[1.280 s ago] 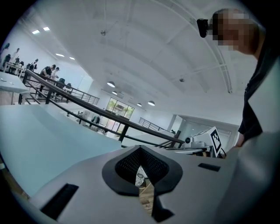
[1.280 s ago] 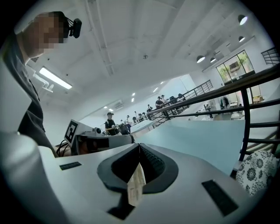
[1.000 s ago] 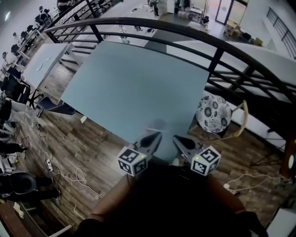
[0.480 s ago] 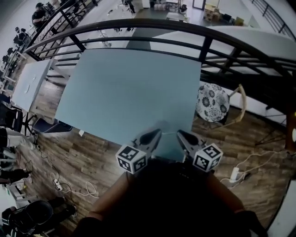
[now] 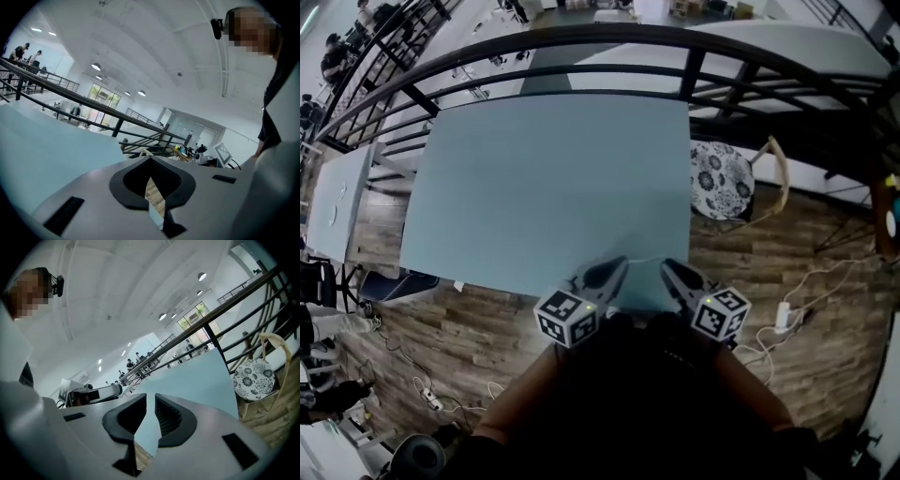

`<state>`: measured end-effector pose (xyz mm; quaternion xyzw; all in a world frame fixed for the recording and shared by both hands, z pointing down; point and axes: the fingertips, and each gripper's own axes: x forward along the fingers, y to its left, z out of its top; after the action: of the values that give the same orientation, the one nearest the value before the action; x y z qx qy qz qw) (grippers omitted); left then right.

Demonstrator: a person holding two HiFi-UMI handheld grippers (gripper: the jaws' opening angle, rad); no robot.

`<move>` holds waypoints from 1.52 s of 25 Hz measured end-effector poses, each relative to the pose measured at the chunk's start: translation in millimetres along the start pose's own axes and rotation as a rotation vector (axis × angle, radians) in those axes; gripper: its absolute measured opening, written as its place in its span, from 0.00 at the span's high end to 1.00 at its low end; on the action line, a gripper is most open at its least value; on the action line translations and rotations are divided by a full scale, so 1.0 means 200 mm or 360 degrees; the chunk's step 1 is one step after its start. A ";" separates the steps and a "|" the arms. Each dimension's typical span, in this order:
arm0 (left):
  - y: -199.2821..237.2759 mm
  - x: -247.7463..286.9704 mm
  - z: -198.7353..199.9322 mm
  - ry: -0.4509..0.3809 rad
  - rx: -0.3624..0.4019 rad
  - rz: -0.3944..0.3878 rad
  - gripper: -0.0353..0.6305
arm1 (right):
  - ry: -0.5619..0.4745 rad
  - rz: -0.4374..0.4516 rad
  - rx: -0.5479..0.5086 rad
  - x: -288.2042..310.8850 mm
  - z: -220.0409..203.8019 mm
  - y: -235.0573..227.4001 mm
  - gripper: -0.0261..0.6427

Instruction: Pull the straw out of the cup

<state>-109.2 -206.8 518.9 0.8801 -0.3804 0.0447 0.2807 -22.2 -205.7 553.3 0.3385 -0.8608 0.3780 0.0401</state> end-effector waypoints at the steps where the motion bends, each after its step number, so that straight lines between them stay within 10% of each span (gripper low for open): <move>1: 0.01 0.01 -0.01 0.0014 0.0006 -0.0015 0.93 | -0.0001 -0.0015 0.0031 0.01 -0.02 -0.02 0.88; 38: 0.21 0.01 -0.14 0.0180 0.0060 -0.0093 0.93 | 0.0227 -0.0243 0.0211 0.36 -0.47 -0.34 0.88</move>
<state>-133.6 -216.6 562.6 0.8920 -0.3371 0.0932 0.2863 -54.2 -215.1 685.2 0.3772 -0.8006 0.4531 0.1073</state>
